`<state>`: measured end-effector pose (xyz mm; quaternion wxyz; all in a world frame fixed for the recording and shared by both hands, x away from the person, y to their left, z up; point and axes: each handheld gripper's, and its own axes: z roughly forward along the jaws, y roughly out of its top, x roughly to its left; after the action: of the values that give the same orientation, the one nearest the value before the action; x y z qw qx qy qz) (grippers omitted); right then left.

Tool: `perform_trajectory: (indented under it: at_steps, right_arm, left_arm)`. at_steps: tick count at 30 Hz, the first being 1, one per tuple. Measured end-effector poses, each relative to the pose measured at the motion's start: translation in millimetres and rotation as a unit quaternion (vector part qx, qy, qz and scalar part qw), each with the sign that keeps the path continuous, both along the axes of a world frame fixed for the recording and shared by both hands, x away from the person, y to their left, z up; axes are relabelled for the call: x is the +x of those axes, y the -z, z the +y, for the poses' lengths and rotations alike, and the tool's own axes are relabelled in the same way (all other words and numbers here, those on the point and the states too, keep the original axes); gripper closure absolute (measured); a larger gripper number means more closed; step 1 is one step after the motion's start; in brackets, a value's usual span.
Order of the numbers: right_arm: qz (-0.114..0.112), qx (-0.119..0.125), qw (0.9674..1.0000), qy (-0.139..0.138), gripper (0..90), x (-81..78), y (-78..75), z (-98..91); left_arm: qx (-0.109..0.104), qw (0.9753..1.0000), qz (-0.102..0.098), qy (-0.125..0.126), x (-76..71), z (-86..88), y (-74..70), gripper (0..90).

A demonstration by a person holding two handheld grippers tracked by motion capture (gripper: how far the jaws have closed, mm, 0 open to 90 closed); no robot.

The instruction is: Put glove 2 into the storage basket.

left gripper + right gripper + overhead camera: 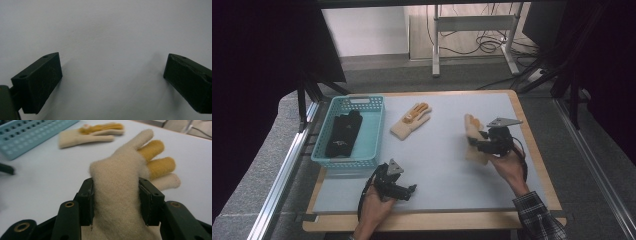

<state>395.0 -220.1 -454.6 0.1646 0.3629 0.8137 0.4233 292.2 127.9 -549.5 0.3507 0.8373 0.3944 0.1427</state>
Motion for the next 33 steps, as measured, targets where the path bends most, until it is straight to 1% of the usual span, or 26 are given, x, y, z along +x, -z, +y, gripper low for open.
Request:
perform_trajectory:
  at_steps: [4, 6, 8, 12, 14, 16, 19, 22, 25, 27, 29, 33]
  right_arm:
    - [0.009, -0.007, 0.9995, -0.028, 50.4, -17.9, 8.3, 28.4]
    - [0.006, -0.015, 0.9991, -0.038, 50.0, -26.4, 15.8, 40.6]
    - [0.01, -0.018, 0.9987, -0.046, 49.6, -33.1, 24.6, 49.9]
    - [0.022, -0.026, 0.998, -0.053, 48.1, -41.4, 44.3, 61.8]
    - [0.029, -0.025, 0.9977, -0.056, 44.6, -44.2, 53.5, 65.4]
    - [0.032, -0.019, 0.9973, -0.063, 38.9, -46.1, 58.1, 67.0]
    - [0.019, -0.006, 0.9977, -0.065, 34.4, -46.5, 53.9, 63.6]
    - [0.011, 0.006, 0.9983, -0.057, 33.3, -43.0, 45.8, 56.6]
    - [0.011, -0.002, 0.9986, -0.052, 33.5, -37.9, 44.0, 52.3]
    - [0.014, -0.003, 0.9986, -0.052, 35.1, -35.0, 45.0, 51.2]
    - [0.016, -0.001, 0.9985, -0.052, 38.9, -32.6, 45.7, 51.7]
    - [0.017, -0.005, 0.9982, -0.058, 45.2, -25.5, 44.3, 56.4]
  left_arm:
    - [0.001, 1.0, -0.001, 0.001, 0.1, 0.1, 0.0, 2.1]
    - [0.0, 1.0, 0.0, 0.0, -0.1, 0.0, 0.0, 2.1]
    - [0.001, 1.0, -0.001, 0.001, 0.1, 0.1, 0.0, 2.2]
    - [0.0, 1.0, -0.001, 0.001, 0.0, 0.1, 0.0, 2.2]
    - [-0.001, 1.0, 0.0, 0.0, -0.2, 0.0, 0.0, 2.2]
    - [0.0, 1.0, 0.0, 0.0, -0.1, 0.0, 0.0, 2.1]
    - [0.0, 1.0, 0.0, 0.0, -0.1, 0.0, 0.0, 2.2]
    - [0.001, 1.0, -0.001, 0.001, 0.0, 0.1, 0.0, 2.2]
    - [0.0, 1.0, -0.001, 0.0, 0.0, 0.1, 0.0, 2.1]
    - [0.0, 1.0, -0.001, 0.001, 0.0, 0.1, 0.0, 2.1]
    - [0.0, 1.0, 0.0, 0.0, -0.1, 0.0, 0.0, 2.2]
    - [0.0, 1.0, 0.0, 0.0, -0.1, 0.0, 0.0, 2.1]
